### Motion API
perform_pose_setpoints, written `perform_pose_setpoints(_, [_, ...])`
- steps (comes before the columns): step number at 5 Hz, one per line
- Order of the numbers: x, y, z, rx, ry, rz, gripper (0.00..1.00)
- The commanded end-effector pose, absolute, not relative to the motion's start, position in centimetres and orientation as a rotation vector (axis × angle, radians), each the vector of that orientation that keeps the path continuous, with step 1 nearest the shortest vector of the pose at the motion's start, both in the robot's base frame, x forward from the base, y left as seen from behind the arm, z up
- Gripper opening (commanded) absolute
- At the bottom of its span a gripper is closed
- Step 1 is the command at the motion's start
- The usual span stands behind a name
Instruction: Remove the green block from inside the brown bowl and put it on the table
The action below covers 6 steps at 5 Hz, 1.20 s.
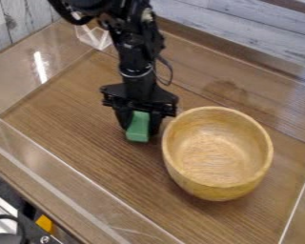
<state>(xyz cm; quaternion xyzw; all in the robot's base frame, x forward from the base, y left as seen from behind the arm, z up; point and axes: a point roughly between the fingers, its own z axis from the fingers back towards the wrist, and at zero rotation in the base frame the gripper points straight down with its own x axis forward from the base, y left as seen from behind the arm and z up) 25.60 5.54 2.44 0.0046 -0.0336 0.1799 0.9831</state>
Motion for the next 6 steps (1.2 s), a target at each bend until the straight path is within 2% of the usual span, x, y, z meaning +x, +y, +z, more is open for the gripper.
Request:
perform_pose_setpoints(1, [26.14,7.61,2.77,0.01,-0.103,0.385,0.0])
perform_pose_setpoints(4, [26.27,6.84,2.56,0.01,-0.089,0.473,0.0])
perform_pose_setpoints(6, [25.76,7.26,3.13,0.011,-0.079,0.485,0.0])
